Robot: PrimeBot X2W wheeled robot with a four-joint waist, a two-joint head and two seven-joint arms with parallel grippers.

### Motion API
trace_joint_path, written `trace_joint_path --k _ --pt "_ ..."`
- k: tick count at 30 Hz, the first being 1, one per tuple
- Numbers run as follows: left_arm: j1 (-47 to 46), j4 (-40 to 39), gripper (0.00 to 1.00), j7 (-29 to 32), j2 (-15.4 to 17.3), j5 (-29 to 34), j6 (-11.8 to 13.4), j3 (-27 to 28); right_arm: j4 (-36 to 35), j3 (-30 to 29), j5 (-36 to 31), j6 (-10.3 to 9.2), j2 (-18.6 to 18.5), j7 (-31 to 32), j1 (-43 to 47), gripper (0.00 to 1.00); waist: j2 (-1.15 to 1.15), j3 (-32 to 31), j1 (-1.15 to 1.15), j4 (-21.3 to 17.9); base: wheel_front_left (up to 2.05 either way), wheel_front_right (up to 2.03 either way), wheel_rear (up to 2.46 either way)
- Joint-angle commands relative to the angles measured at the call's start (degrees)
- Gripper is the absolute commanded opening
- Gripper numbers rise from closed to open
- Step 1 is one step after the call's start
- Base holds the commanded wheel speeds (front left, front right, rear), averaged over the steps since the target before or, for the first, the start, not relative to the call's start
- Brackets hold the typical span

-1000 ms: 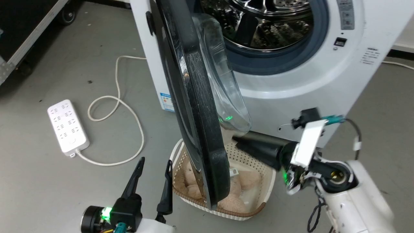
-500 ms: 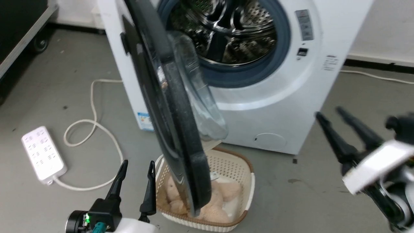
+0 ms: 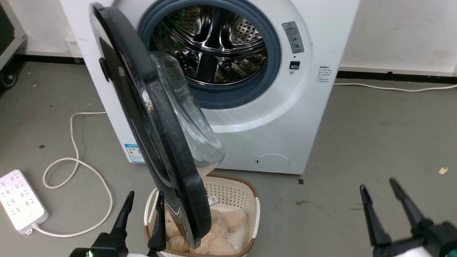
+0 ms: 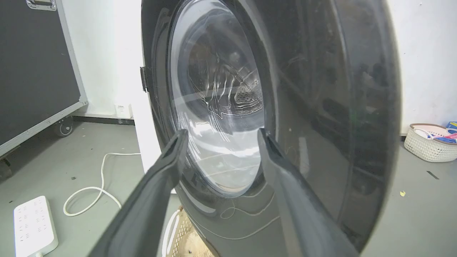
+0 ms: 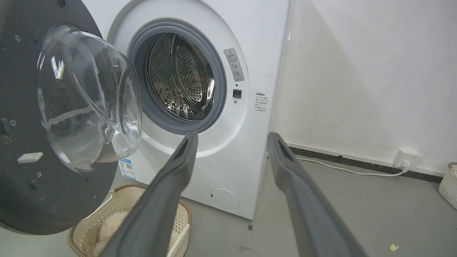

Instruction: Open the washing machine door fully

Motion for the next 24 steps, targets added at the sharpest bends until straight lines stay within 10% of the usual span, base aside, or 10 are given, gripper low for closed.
trace_joint_path --k 1,19,20,21,22,24 --pt "0.8 0.1 1.00 -0.3 0.0 0.6 -0.4 0.1 0.3 -0.6 -0.3 -0.05 1.3 -0.7 1.3 1.00 0.00 0.0 0.01 -0.2 0.00 0.00 0.00" --pt "1.3 1.9 1.00 -0.3 -0.2 1.9 -0.2 1.1 5.2 -2.1 -1.2 -0.05 4.5 -2.8 2.2 1.00 0.00 -0.3 0.01 -1.8 0.00 0.00 0.00" --pt "1.3 2.0 0.49 -0.3 -0.2 1.9 -0.3 1.1 5.3 -2.3 -1.2 -0.05 4.5 -2.9 2.0 1.00 0.00 -0.3 0.01 -1.8 0.00 0.00 0.00" --pt "1.2 2.1 0.18 -0.3 -0.2 1.9 -0.3 1.2 5.5 -2.4 -1.2 -0.05 4.5 -2.9 1.9 1.00 0.00 -0.3 0.01 -1.8 0.00 0.00 0.00" --pt "1.2 2.1 0.00 -0.3 -0.2 1.9 -0.4 1.2 5.6 -2.4 -1.3 -0.05 4.5 -2.9 1.8 1.00 0.00 -0.3 0.01 -1.8 0.00 0.00 0.00" --pt "0.9 2.0 0.00 -0.3 -0.2 2.0 -0.5 1.4 5.9 -2.4 -1.4 -0.05 4.5 -3.0 1.7 1.00 0.00 -0.3 0.01 -1.7 0.00 0.00 0.00"
